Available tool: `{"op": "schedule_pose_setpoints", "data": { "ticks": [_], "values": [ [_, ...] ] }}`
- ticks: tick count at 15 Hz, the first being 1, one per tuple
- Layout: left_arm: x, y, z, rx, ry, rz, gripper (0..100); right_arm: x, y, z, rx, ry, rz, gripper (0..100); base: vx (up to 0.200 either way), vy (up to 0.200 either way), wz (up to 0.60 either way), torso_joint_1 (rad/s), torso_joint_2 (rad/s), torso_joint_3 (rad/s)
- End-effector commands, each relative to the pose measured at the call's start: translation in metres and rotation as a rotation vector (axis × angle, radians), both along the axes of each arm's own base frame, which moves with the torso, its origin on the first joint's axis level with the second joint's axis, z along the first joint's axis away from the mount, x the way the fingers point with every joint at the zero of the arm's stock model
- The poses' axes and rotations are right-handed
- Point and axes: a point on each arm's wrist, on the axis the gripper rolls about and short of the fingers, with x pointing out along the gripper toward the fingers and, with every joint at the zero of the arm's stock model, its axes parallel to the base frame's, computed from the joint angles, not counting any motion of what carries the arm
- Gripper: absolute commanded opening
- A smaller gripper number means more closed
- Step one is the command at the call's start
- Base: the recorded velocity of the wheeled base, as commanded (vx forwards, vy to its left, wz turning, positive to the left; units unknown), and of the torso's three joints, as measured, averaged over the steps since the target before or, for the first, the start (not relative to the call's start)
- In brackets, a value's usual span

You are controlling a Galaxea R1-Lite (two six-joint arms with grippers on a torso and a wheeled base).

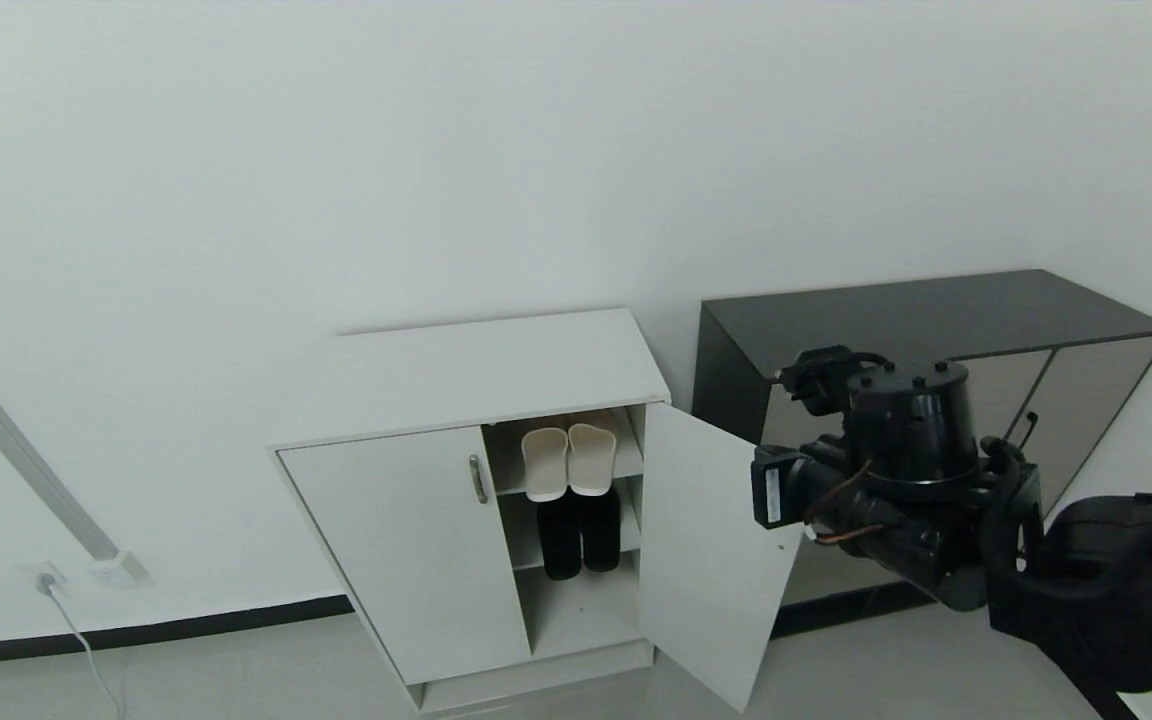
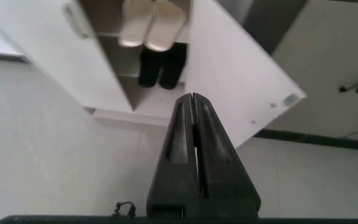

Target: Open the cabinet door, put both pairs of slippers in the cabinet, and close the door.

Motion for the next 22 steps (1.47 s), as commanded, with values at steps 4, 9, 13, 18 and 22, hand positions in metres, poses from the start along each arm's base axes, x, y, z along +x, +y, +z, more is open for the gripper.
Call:
{"op": "schedule_pose_setpoints", "data": {
  "ticks": [4,9,13,18,22],
  "values": [
    [0.000,0.000,0.000,0.000,0.001,-0.001,0,0.081,-0.031,-0.026,0.010,0.037,-0.143,0,0.000,0.000,0.00,0.000,0.00,0.000],
    [0.000,0.000,0.000,0.000,0.001,-0.001,0,0.137,-0.053,-0.054,0.021,0.058,-0.215,0,0.000,0.000,0.00,0.000,0.00,0.000],
    [0.000,0.000,0.000,0.000,0.001,-0.001,0,0.162,-0.074,-0.076,0.021,0.084,-0.262,0,0.000,0.000,0.00,0.000,0.00,0.000],
    [0.000,0.000,0.000,0.000,0.001,0.001,0,0.171,-0.082,-0.090,0.016,0.109,-0.273,0,0.000,0.000,0.00,0.000,0.00,0.000],
    [0.000,0.000,0.000,0.000,0.001,-0.001,0,0.175,-0.081,-0.102,0.006,0.130,-0.273,0,0.000,0.000,0.00,0.000,0.00,0.000]
  ]
}}
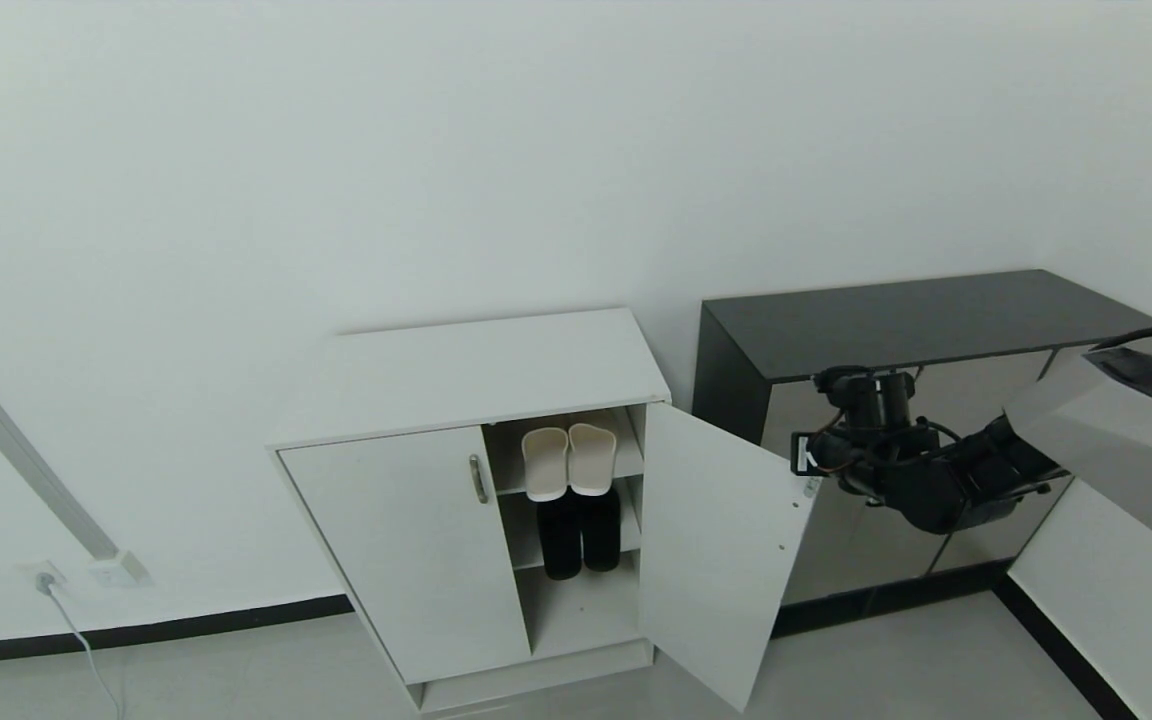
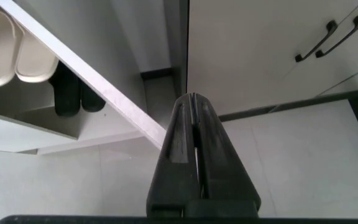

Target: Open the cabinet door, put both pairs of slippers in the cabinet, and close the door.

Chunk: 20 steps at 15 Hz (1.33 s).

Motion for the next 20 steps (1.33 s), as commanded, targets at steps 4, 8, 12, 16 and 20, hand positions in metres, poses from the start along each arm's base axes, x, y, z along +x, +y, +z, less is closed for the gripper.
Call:
{"op": "schedule_pose_setpoints", "data": {
  "ticks": [4,8,12,16,20],
  "values": [
    [0.000,0.000,0.000,0.000,0.001,0.000,0,0.002,0.001,-0.010,-0.006,0.019,0.001,0,0.000,0.000,0.00,0.000,0.00,0.000],
    [0.000,0.000,0.000,0.000,0.001,0.002,0,0.001,0.002,-0.014,-0.013,0.033,0.002,0,0.000,0.000,0.00,0.000,0.00,0.000],
    [0.000,0.000,0.000,0.000,0.001,0.000,0,-0.005,0.009,-0.016,-0.020,0.047,0.020,0,0.000,0.000,0.00,0.000,0.00,0.000],
    [0.000,0.000,0.000,0.000,0.001,0.000,0,-0.045,0.047,0.003,-0.029,0.048,0.133,0,0.000,0.000,0.00,0.000,0.00,0.000],
    [0.000,0.000,0.000,-0.005,0.002,0.002,0,-0.074,0.067,0.022,-0.017,0.026,0.205,0,0.000,0.000,0.00,0.000,0.00,0.000]
  ]
}}
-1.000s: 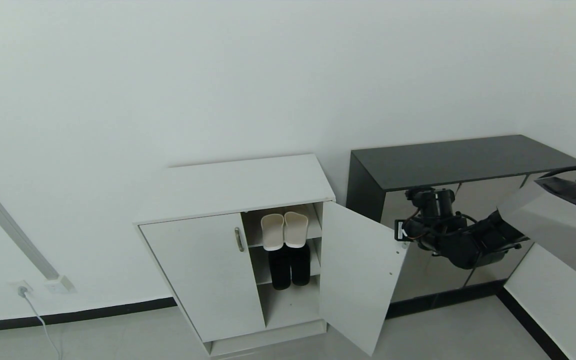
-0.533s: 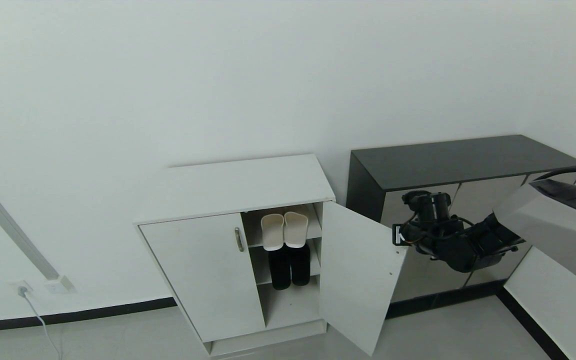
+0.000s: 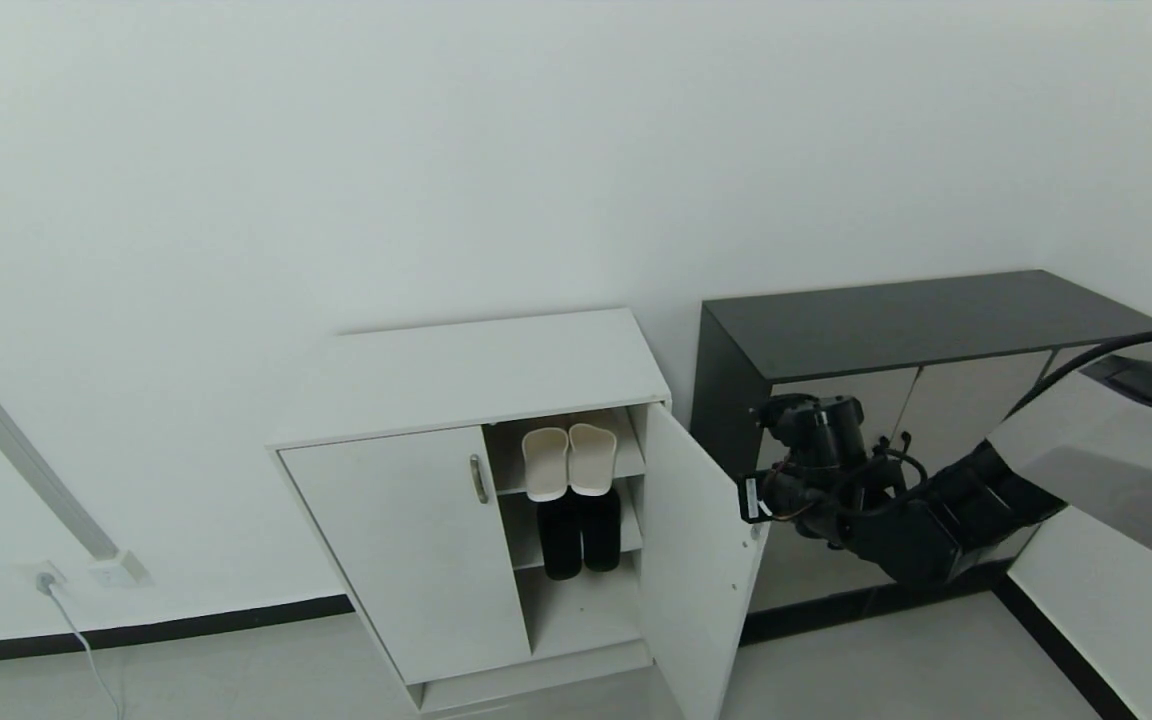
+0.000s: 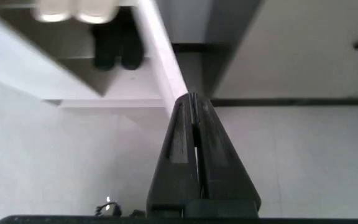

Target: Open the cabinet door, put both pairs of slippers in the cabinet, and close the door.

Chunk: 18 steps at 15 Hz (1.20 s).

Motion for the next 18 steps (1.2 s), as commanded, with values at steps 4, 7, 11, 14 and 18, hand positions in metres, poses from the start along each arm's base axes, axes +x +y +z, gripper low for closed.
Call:
{"op": "schedule_pose_setpoints", "data": {
  "ticks": [4,7,11,14,18],
  "values": [
    [0.000,0.000,0.000,0.001,0.001,0.001,0,-0.030,0.012,0.023,0.029,-0.050,0.076,0,0.000,0.000,0.00,0.000,0.00,0.000],
    [0.000,0.000,0.000,-0.001,0.001,0.001,0,-0.045,0.020,0.020,0.011,-0.078,0.131,0,0.000,0.000,0.00,0.000,0.00,0.000],
    [0.000,0.000,0.000,-0.001,0.000,0.001,0,-0.051,0.023,0.020,0.009,-0.090,0.152,0,0.000,0.000,0.00,0.000,0.00,0.000],
    [0.000,0.000,0.000,-0.001,0.001,0.001,0,-0.057,0.023,0.018,0.017,-0.077,0.186,0,0.000,0.000,0.60,0.002,0.00,0.004],
    [0.000,0.000,0.000,-0.001,0.001,0.001,0,-0.059,0.022,0.014,0.003,-0.087,0.201,0,0.000,0.000,0.30,0.000,0.00,0.001]
  ]
}}
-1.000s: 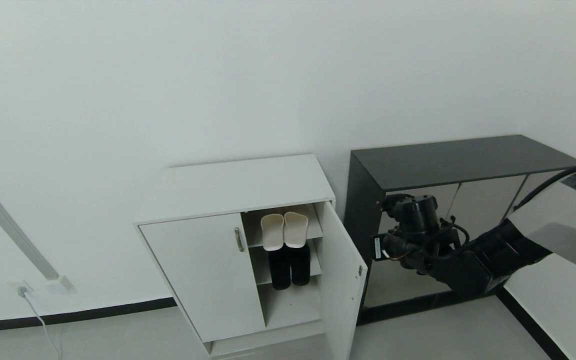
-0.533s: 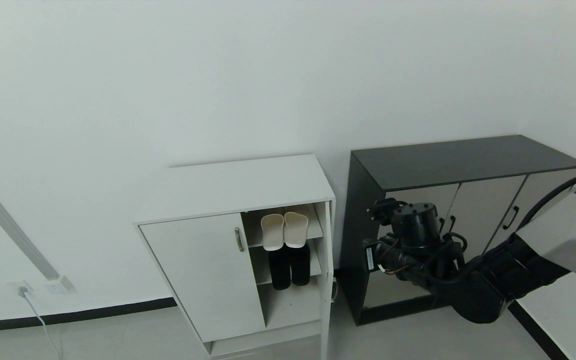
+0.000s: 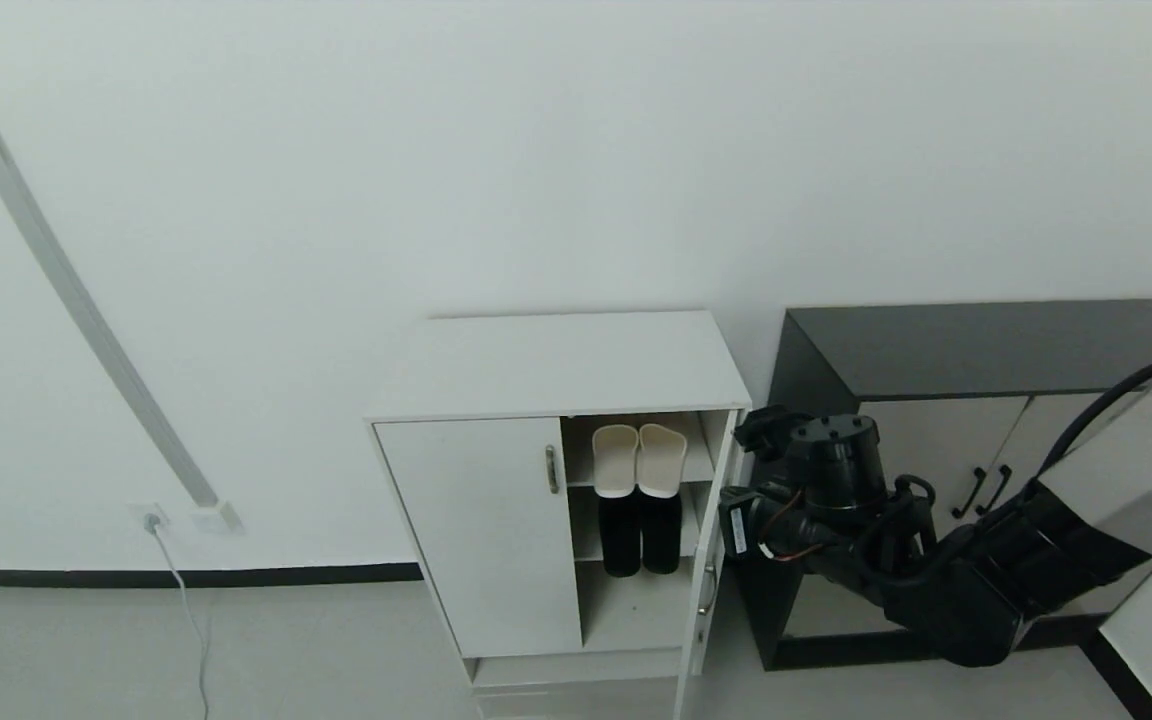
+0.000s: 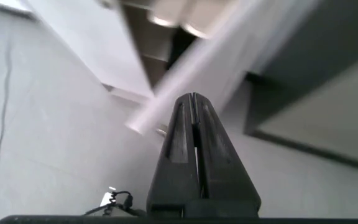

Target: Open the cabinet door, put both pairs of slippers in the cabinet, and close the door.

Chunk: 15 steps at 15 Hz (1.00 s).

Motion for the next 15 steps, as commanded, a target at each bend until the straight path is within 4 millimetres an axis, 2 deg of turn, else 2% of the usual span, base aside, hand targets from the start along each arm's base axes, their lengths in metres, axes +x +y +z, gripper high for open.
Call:
{"op": "schedule_pose_setpoints", "data": {
  "ticks": [1,7,12,15],
  "values": [
    [0.000,0.000,0.000,0.000,0.002,-0.001,0,-0.001,-0.002,-0.003,-0.008,0.000,0.000,0,0.000,0.000,0.00,0.000,0.00,0.000],
    [0.000,0.000,0.000,0.001,0.002,-0.001,0,-0.010,-0.011,-0.007,-0.047,0.001,-0.006,0,0.000,0.000,0.00,0.000,0.00,0.000],
    [0.000,0.000,0.000,-0.002,0.000,-0.001,0,-0.022,-0.021,-0.022,-0.091,0.061,-0.008,0,0.200,0.000,0.00,-0.005,0.00,0.005],
    [0.000,0.000,0.000,-0.002,0.000,-0.001,0,-0.022,-0.018,-0.033,-0.109,0.089,-0.002,0,0.000,0.000,0.00,0.000,0.00,0.000]
  ]
}}
